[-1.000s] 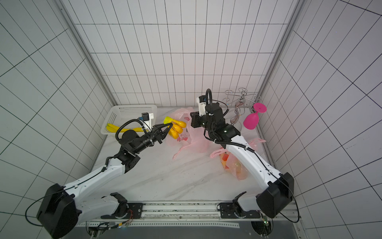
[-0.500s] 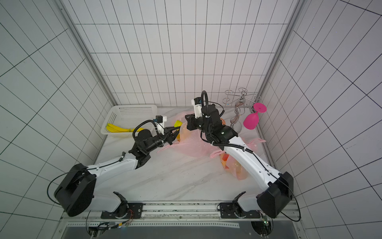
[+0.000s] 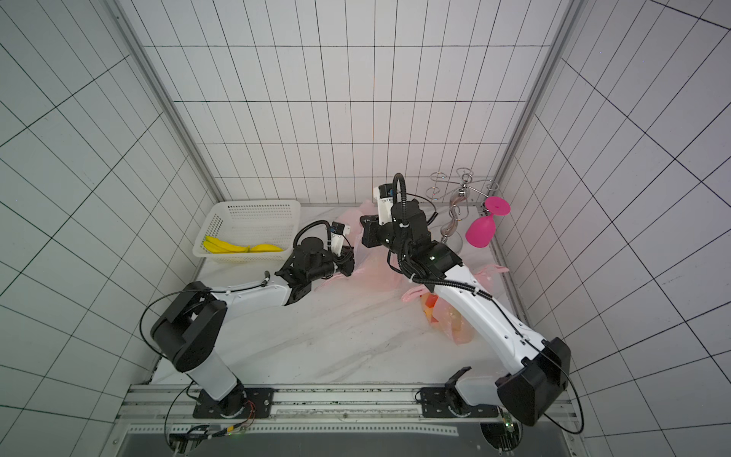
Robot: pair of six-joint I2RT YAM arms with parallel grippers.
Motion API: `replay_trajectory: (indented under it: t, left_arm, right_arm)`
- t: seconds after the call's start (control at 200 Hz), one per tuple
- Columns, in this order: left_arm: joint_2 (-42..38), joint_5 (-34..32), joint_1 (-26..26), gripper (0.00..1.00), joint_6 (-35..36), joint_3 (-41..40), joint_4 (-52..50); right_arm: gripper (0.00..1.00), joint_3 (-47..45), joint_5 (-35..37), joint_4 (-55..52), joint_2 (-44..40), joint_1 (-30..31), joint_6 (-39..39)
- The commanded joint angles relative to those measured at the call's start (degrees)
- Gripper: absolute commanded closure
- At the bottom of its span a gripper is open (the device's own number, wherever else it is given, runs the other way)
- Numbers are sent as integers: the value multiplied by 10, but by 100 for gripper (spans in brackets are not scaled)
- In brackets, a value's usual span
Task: Place the banana into a plastic bag & tie a knot
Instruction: Place the banana into the plastic bag, then pick up the banana from the basket.
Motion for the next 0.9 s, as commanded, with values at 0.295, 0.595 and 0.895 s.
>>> replay_trajectory:
  t: [0.295, 0.595, 0.895]
  left_arm:
    - [-331, -90, -4, 40, -9, -161, -77]
    - [-369, -295, 95, 30, -17, 31, -405]
    - [-158, -359, 321, 28, -92, 161, -510]
  right_arm:
    - [100, -73, 27, 20, -24, -45, -1]
    - [100, -64, 21, 26, -15, -45, -4]
    - [100, -103, 10, 51, -40, -44, 3]
